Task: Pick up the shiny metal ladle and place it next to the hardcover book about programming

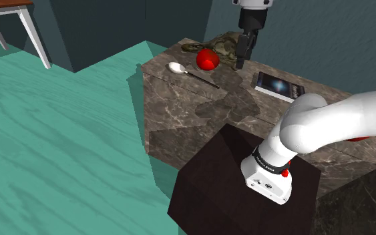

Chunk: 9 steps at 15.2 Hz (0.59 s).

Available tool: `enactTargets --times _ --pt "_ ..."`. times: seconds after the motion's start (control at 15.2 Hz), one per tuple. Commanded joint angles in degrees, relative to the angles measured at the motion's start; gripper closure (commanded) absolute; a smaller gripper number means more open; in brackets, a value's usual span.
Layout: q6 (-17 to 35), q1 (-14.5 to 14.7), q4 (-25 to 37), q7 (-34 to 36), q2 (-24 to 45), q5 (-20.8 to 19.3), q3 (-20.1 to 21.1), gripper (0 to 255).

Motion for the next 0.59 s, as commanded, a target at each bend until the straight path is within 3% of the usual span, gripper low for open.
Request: enactTargets --times 0.0,0.53 --pt "0.0 0.0 0.0 0.0 0.0 0.0 0.0 0" --pt "15.8 -0.6 -1.0 -4.2 12.4 -3.9 -3.5 0"
